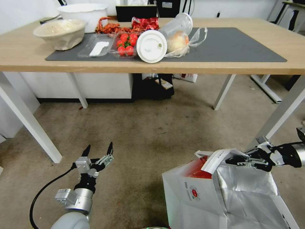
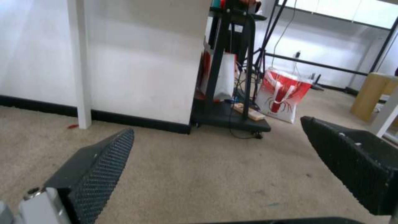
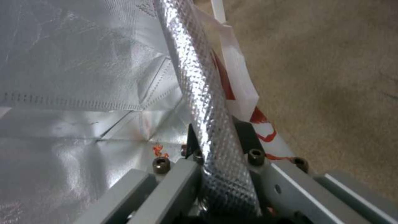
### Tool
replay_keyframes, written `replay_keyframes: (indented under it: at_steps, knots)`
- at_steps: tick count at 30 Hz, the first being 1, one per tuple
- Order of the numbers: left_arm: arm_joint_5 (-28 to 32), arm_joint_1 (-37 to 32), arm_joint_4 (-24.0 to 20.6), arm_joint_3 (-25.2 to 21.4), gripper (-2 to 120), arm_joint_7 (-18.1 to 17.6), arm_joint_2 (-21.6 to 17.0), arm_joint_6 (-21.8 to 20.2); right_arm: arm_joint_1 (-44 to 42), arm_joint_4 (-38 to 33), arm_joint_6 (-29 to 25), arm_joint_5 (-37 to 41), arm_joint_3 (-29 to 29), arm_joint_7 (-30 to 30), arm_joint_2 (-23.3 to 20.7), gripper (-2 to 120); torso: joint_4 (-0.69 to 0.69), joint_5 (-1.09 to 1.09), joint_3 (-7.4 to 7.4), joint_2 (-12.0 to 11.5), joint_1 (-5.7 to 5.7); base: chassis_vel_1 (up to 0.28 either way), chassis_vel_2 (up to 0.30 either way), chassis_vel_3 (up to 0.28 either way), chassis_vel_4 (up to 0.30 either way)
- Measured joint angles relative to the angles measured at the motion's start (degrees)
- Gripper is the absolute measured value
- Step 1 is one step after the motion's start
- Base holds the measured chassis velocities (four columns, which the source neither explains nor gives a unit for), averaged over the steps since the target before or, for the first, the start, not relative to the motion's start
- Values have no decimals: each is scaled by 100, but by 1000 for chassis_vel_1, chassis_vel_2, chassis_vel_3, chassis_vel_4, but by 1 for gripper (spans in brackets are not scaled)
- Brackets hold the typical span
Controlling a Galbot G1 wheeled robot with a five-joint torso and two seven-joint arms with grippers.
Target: Pick up the food delivery bag from the floor and place it on the table.
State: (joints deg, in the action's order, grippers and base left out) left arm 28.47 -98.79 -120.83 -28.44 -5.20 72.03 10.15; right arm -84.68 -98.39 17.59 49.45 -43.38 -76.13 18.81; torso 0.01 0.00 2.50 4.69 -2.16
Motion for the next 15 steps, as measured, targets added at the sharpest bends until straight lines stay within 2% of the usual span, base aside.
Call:
replay_keyframes:
  at_steps: [15]
  knots:
    - [-6,-32,-66,-2,100,-23,19,-46,-7,-35,-7,8,-7,7,27,0,0,0,319,357,-40,0,0,0,0]
